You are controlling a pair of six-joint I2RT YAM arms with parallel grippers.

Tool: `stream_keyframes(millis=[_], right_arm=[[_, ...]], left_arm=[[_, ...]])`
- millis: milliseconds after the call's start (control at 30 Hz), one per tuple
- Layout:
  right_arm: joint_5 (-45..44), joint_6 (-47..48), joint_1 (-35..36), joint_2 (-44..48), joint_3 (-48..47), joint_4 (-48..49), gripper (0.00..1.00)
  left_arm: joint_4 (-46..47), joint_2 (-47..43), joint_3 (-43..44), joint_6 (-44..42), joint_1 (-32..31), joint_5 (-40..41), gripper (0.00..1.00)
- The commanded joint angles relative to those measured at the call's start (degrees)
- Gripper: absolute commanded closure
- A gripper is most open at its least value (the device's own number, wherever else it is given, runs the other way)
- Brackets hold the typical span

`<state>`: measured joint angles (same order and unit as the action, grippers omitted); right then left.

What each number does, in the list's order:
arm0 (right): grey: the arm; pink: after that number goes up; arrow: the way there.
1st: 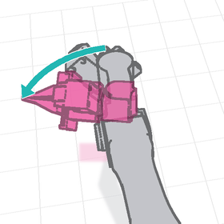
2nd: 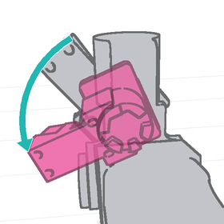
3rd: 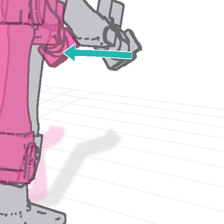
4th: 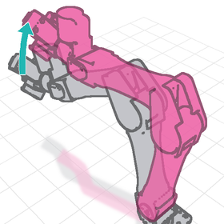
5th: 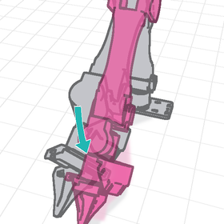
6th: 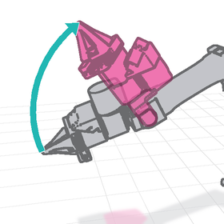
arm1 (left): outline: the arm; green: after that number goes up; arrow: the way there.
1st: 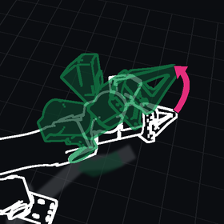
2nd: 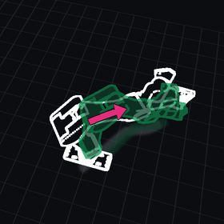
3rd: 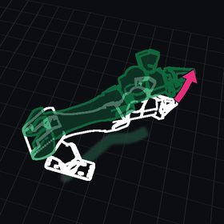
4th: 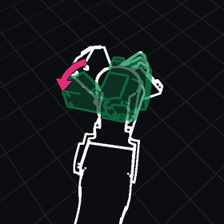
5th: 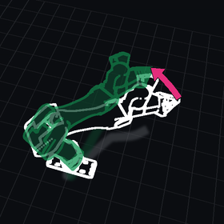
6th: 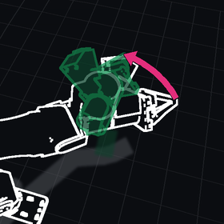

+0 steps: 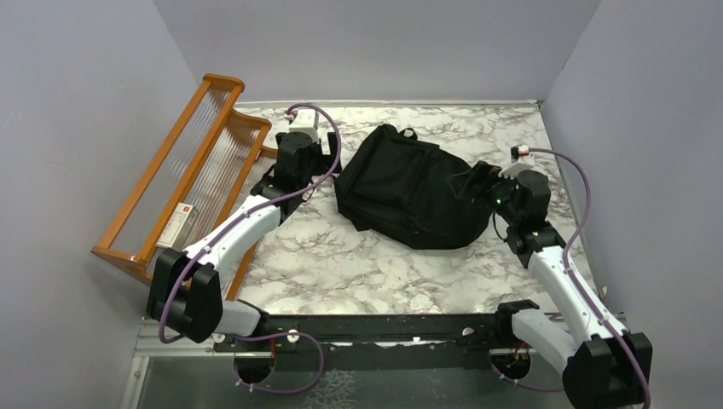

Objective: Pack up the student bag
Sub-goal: Zip the student bag at the center of the board, then reset both arms

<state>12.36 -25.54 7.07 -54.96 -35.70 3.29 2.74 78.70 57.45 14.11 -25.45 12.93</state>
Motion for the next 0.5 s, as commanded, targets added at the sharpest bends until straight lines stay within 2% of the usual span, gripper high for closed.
stream_keyframes(millis=[0, 267, 467], right_arm=[[-8.3, -0.8, 0.0, 6.4, 2.5, 3.1, 0.0], [-16.9, 0.9, 0.0, 14.6, 7.2, 5.0, 0.0], [-20.2, 3.7, 0.0, 17.1, 8.9, 6.8, 0.0]], left_arm=[[-1.4, -4.4, -4.6, 2.6, 0.3, 6.7, 0.01], [1.9, -12.8, -15.9, 5.3, 0.3, 7.8, 0.01], [1.6, -15.7, -17.2, 4.7, 0.3, 10.8, 0.01]])
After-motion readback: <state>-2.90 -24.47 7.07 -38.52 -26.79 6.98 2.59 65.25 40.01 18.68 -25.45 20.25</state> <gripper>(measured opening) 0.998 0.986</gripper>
